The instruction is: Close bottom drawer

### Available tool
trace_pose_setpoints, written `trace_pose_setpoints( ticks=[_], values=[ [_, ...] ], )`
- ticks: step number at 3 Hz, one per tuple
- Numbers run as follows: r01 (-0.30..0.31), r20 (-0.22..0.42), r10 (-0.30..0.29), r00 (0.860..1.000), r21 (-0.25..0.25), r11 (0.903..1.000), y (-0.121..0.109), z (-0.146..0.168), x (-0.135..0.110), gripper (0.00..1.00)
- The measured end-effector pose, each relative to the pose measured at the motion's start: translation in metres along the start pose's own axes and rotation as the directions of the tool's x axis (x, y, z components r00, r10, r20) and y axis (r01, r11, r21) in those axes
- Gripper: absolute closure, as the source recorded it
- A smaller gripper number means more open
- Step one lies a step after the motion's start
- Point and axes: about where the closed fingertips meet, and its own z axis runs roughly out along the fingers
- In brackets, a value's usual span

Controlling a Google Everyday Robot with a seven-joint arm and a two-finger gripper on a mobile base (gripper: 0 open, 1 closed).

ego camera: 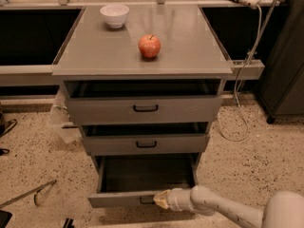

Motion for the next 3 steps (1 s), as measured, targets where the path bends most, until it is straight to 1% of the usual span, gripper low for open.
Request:
trace_pose_setpoints(
  ticks=[1, 2, 3],
  values=[
    [0.026, -0.028, -0.026, 0.999, -0.001, 0.9997, -0.027, 0.016, -0.025, 1.00],
    [0.026, -0.028, -0.026, 0.999, -0.001, 0.9997, -0.027, 0.016, -0.025, 1.00],
    [0.059, -0.029, -0.057, 0.998, 0.050, 0.9970, -0.046, 0.023, -0.039, 1.00]
  ],
)
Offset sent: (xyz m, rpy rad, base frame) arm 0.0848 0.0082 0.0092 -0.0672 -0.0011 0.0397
